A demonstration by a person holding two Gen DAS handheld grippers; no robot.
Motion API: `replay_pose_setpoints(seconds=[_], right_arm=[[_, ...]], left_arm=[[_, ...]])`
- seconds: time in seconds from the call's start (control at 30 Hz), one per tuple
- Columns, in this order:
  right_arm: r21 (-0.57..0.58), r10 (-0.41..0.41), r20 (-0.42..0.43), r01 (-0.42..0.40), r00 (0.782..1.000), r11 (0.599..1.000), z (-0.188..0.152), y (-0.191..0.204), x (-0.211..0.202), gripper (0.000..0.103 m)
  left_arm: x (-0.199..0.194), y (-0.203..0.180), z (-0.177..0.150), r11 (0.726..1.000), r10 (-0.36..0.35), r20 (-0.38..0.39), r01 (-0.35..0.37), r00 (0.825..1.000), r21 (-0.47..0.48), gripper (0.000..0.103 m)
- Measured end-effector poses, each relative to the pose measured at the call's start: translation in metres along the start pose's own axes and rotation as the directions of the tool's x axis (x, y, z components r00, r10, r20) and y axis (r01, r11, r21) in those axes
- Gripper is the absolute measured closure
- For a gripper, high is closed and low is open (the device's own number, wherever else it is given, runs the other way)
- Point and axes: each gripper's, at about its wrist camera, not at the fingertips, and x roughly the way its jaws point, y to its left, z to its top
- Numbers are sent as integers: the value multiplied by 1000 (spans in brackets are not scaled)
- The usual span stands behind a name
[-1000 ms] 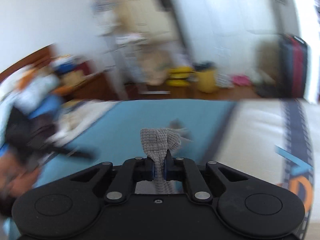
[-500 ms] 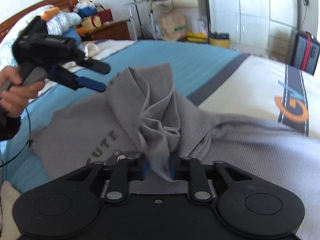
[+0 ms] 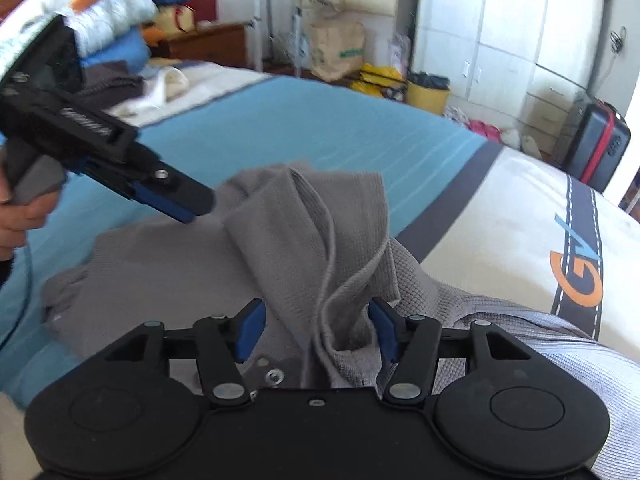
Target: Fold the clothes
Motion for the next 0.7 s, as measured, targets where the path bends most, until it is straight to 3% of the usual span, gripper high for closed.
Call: replay_pose_setpoints(seconds=[0.17,0.27,0.37,0.53,0.6,0.63,0.67,0.7], right_arm=[[41,-40,-22,41,999,998,13,-3,17,40],[-13,-60,-34,60,998,998,22,-3,26,32],[-62,-76,-40,73,996,995,30,-1,31,32],[-45,-5,-2,5,1000,999,40,-4,38,32],[-39,23,13,-23,1000,999,44,-5,40,49],[-40,33,19,-32,999,999,46,-5,42,82],[-55,20,17,-20,1000,998,47,-2,43,96],[-71,14,18,-12,1000,997,47,1,43,96]], left_arm=[[5,9,7,999,-28,-10,28,1000,-27,43],[3,10,9,1000,2,-11,-2,1000,-4,43],[2,17,10,999,-21,-8,21,1000,-36,43],[3,15,8,1000,-8,-7,8,1000,-27,43],[1,16,5,1000,-1,-7,1,1000,-22,43],[0,16,4,1000,1,-6,-1,1000,-22,43],[0,16,4,1000,3,-6,-3,1000,-23,43],[-1,17,4,1000,4,-5,-4,1000,-24,43]])
